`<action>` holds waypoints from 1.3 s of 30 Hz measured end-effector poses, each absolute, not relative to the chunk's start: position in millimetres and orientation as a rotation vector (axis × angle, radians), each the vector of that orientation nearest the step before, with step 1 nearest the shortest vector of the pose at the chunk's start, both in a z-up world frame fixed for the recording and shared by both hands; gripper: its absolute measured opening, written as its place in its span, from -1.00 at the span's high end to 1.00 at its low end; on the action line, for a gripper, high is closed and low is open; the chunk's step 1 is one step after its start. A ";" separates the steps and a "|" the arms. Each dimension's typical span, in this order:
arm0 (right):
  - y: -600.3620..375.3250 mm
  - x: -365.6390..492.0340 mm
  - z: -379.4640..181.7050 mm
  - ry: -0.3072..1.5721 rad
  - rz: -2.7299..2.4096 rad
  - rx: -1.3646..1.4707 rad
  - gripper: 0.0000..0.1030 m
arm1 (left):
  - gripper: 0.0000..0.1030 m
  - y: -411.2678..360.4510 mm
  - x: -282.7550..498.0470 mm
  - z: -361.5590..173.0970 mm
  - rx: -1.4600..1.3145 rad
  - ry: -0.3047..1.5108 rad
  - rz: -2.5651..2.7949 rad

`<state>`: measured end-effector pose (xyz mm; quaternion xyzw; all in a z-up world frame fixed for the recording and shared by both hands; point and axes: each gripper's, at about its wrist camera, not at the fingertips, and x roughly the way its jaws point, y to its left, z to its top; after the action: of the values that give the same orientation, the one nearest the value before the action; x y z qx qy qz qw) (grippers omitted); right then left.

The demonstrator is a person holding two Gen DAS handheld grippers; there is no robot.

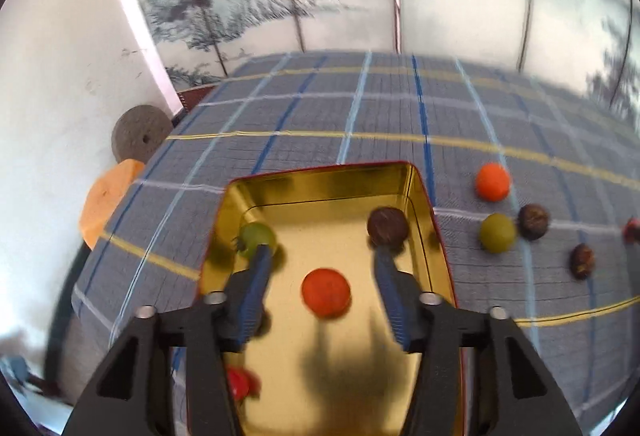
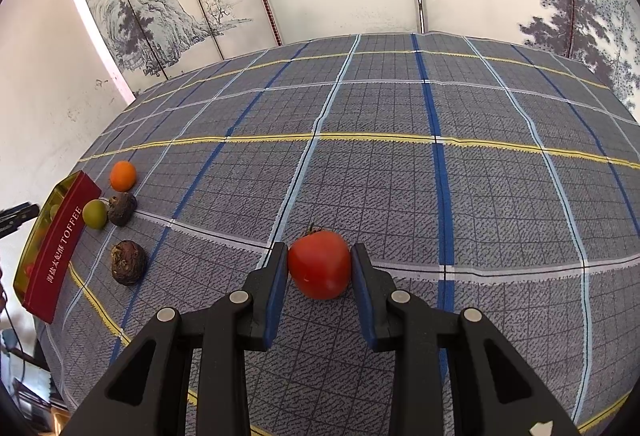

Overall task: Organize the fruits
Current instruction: 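Open the left gripper over the tin to drop the brown fruit, then lower the red tomato into the tin and open the right gripper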

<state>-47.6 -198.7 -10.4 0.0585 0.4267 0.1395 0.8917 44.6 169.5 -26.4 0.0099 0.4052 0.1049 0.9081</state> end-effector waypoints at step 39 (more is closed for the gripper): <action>218.2 -33.3 22.7 0.979 0.982 -0.076 0.18 | -0.52 194.0 -111.1 -19.9 -0.075 0.770 0.278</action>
<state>-33.3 218.2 22.7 -0.0349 0.4509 0.4525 0.7685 -111.1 194.0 -19.9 -0.0364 0.3745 0.1352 0.9166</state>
